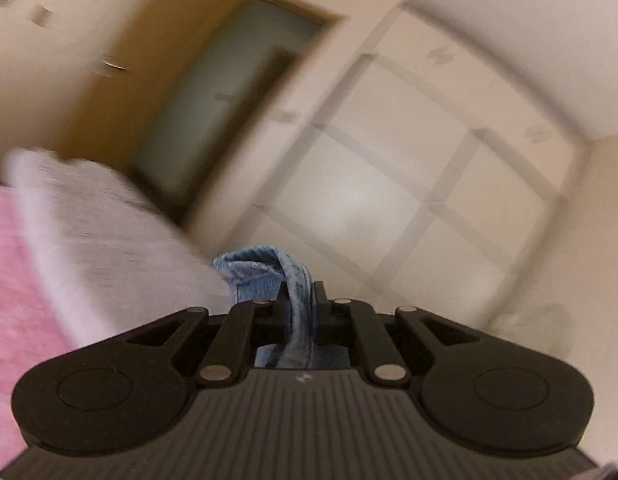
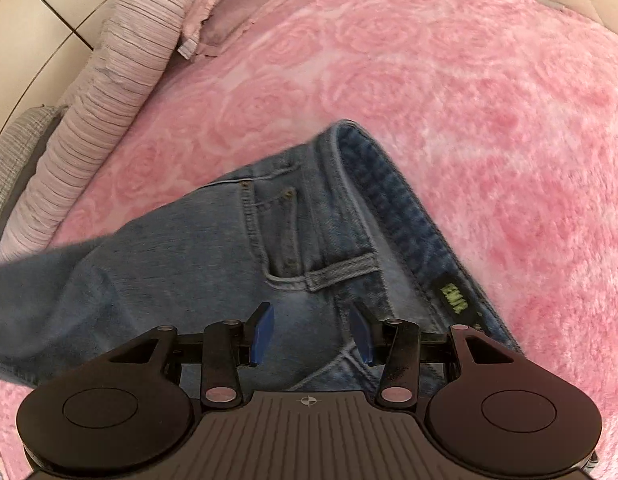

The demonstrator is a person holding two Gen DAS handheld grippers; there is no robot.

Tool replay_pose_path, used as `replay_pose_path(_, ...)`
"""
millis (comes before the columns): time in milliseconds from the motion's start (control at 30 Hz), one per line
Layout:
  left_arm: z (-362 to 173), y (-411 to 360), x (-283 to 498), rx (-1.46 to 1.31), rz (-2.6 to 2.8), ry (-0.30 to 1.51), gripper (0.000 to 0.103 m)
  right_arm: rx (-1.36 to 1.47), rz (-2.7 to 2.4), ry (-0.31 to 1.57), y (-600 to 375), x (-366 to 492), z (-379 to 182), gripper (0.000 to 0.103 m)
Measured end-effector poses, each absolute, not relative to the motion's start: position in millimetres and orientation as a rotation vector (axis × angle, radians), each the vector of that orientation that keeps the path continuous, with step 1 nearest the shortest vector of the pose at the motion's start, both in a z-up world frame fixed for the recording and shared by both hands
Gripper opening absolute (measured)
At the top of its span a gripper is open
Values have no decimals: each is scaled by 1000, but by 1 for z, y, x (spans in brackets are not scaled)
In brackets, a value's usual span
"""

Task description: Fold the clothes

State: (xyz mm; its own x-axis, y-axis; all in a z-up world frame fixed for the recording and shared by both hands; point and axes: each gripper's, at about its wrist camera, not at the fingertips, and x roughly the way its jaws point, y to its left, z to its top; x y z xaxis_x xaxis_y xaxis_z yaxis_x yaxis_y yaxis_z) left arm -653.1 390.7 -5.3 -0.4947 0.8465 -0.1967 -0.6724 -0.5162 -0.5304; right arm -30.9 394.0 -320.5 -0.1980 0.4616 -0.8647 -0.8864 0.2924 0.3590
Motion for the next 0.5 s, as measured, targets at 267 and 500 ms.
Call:
replay_pose_path(267,-199,428,-737,-1230,2381,-48,19,-504,1318,1215,389,-36,-323,46)
replay_pose_path(500,-284,323,-719,-1459,2243,-91,20,-526,1228,1256,376,-32,-339,46)
